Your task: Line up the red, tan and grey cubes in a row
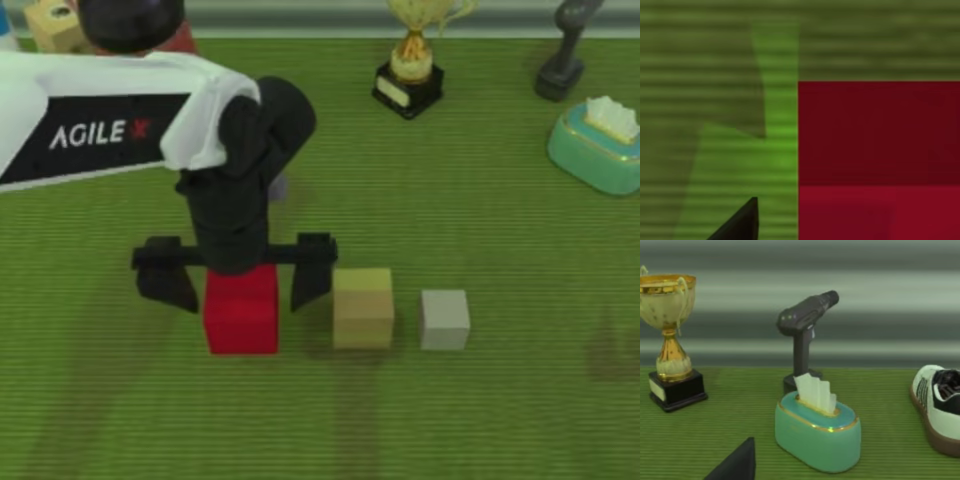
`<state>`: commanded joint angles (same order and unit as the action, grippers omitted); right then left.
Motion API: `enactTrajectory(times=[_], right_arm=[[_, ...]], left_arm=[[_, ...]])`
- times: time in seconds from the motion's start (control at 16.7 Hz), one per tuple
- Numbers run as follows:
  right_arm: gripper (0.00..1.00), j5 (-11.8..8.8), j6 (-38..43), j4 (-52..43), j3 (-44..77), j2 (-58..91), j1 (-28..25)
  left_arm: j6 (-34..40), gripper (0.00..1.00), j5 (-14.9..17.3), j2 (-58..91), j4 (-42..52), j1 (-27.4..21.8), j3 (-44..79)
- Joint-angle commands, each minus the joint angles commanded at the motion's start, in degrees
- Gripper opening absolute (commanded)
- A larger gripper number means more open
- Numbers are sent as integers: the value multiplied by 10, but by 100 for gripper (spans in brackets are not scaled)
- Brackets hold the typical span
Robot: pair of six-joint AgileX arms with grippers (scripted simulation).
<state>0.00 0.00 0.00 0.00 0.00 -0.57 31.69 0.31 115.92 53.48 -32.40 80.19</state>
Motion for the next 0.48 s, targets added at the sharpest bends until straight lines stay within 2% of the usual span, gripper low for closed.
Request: enactTrajectory(times=[0.3, 0.48], right_arm=[[100, 0, 0, 0, 0, 0, 0], [100, 0, 0, 0, 0, 0, 0]], left_arm=[[2, 100, -1, -31, 98, 8, 64], [2, 100, -1, -41, 122, 11, 81]])
